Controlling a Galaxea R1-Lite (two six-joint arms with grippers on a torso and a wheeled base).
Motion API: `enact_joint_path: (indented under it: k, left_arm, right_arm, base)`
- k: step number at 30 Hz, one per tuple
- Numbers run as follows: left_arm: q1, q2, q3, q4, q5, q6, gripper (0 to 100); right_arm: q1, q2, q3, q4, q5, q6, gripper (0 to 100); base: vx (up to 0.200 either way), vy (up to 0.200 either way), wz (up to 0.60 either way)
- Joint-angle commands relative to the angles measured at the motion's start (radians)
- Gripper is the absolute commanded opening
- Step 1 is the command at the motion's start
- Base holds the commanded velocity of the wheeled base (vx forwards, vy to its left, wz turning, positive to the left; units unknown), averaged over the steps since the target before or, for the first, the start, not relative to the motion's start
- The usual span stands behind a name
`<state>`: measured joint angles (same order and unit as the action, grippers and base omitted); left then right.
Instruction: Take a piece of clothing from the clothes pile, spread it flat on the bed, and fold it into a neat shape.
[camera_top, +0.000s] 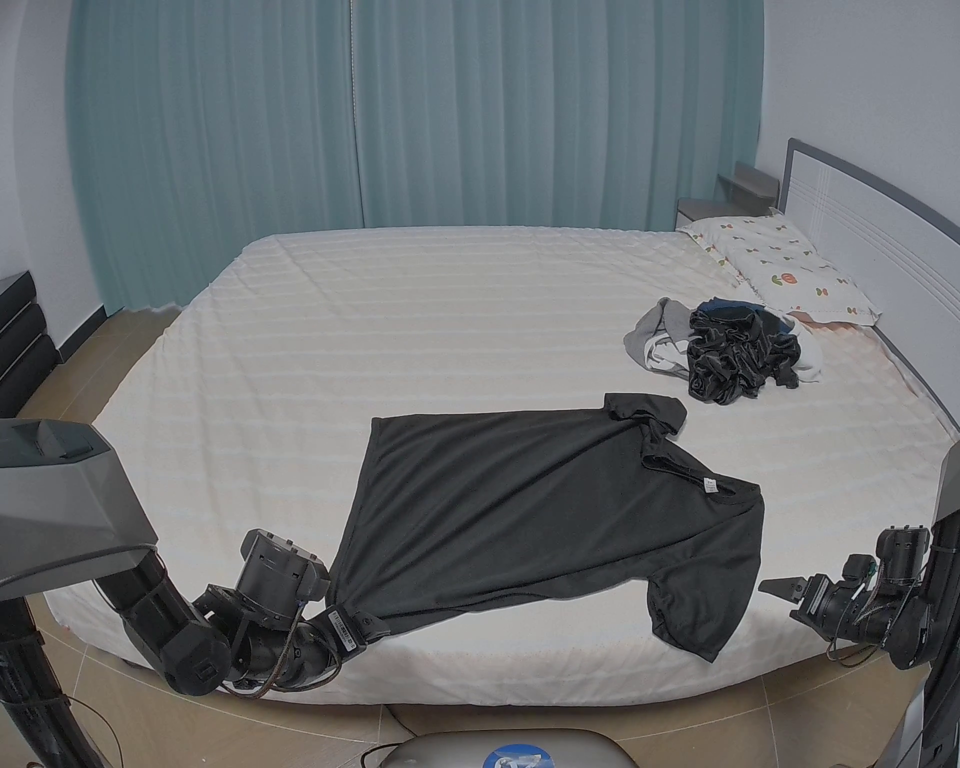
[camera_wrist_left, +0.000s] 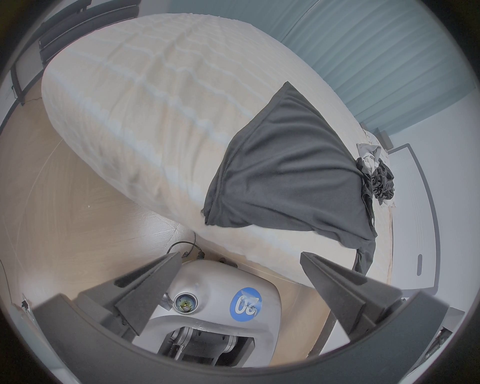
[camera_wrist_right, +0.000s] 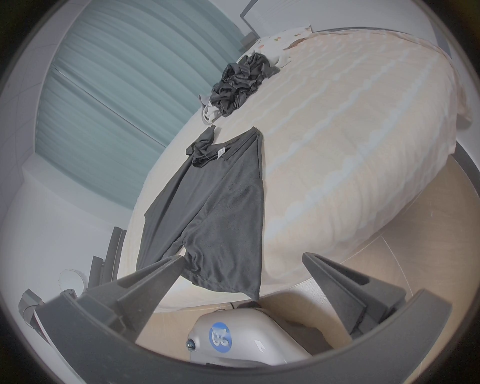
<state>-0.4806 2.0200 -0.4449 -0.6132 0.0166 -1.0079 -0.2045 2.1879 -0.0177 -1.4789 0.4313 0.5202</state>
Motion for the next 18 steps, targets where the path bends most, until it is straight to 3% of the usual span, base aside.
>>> enact_joint_path:
  k: [1, 10, 18]
  left_arm:
    - [0.016, 0.059, -0.028, -0.003, 0.009, -0.001, 100]
    - [0.056, 0.098, -0.081, -0.002, 0.017, -0.001, 100]
    - [0.063, 0.158, -0.130, -0.003, 0.056, 0.000, 100]
  right_arm:
    - [0.048, 0.029, 0.016, -0.084, -0.043, 0.070, 100]
    - [0.096, 0.052, -0.058, -0.089, -0.086, 0.201, 100]
    - [0.119, 0.090, -0.097, -0.089, -0.144, 0.221, 100]
  base:
    - [0.000, 0.000, 0.00]
    - [0.000, 0.000, 0.00]
    - [0.000, 0.000, 0.00]
